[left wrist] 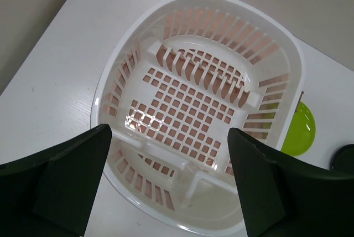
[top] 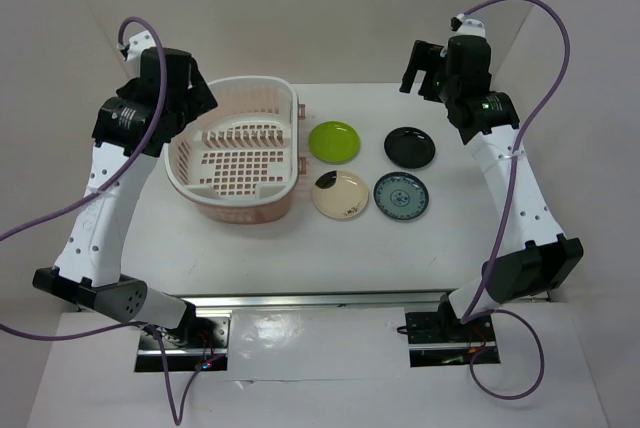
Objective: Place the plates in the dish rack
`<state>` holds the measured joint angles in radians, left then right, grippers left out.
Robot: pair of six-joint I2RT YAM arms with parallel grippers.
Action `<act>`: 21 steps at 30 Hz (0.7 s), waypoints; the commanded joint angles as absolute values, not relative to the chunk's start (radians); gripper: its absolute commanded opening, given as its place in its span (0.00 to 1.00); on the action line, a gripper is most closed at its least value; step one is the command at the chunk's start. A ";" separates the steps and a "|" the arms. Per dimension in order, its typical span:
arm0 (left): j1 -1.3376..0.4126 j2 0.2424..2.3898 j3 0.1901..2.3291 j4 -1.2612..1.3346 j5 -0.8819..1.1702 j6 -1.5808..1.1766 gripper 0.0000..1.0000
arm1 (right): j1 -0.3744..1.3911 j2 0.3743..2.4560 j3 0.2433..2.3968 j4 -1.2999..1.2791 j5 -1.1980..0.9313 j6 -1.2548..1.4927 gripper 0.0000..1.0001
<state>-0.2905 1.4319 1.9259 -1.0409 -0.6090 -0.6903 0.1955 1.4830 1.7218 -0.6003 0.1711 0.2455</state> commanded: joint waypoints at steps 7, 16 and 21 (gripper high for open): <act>-0.290 1.411 1.924 -1.031 -0.621 -0.706 1.00 | 0.177 1.442 1.737 -0.598 0.219 0.252 1.00; -0.290 1.401 1.887 -0.985 -0.473 -0.661 1.00 | -0.075 1.482 1.369 -0.283 -0.199 0.391 1.00; -0.290 1.401 1.887 -0.960 -0.381 -0.638 1.00 | -0.152 1.535 1.155 -0.039 -0.353 0.499 0.98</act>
<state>-0.2905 1.4242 1.8862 -1.0119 -0.4587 -0.6739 -0.1555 1.5215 1.2083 -0.2531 -0.2092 0.4187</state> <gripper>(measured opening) 1.000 0.990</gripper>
